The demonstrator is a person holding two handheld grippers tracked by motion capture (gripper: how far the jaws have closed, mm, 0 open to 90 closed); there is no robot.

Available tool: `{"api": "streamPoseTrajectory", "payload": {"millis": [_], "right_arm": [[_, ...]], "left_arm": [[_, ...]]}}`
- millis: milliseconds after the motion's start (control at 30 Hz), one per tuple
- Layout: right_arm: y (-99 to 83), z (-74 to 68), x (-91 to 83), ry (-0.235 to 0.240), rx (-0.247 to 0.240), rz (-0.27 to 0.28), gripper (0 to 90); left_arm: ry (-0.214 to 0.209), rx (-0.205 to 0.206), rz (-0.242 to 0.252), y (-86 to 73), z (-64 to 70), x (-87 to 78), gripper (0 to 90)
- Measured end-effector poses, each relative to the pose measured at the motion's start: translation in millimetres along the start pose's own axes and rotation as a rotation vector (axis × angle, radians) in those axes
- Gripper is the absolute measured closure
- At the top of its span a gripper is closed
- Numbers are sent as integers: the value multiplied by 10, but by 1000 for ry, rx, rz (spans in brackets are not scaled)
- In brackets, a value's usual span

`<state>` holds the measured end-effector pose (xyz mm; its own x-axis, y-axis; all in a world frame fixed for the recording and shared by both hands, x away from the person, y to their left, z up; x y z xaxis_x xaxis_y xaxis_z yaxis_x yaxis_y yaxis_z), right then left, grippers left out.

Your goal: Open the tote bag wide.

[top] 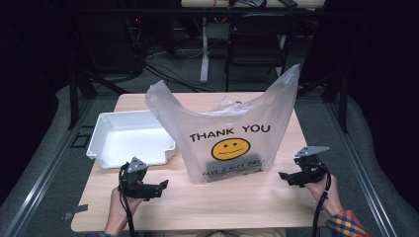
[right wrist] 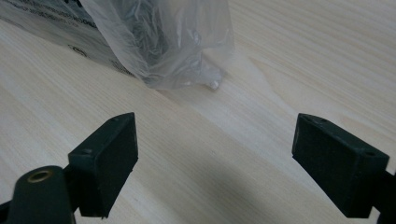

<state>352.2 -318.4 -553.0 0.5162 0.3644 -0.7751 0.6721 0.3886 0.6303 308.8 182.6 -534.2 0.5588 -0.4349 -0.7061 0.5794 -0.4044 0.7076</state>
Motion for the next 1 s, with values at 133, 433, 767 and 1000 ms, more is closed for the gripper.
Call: {"api": "streamPoseTrajectory", "payload": {"millis": [133,433,767,1000], "right_arm": [[14,-51,3,21,2,13,179],[84,-191,-55,24,-26,37,323],[233,-355,-207,52,-56,110,479],[423,-345,-240,71,-45,168,468]], "left_arm": [[-23,7,10,50,83,27,128],[-51,43,61,214,237,39,193],[-51,62,126,393,371,57,282],[-51,64,153,491,436,140,312]]}}
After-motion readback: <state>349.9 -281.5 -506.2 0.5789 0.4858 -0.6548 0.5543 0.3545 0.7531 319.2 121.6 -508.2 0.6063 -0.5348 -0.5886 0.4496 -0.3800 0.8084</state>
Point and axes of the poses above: each handheld gripper's, and its own axes: x roughly forward along the jaws, y roughly out of its top, z roughly to its right, the point moved 3 cm from there along x, roughly forward along the jaws, and after that the axes turned 5 degrees about x, right-handed, at the moved point
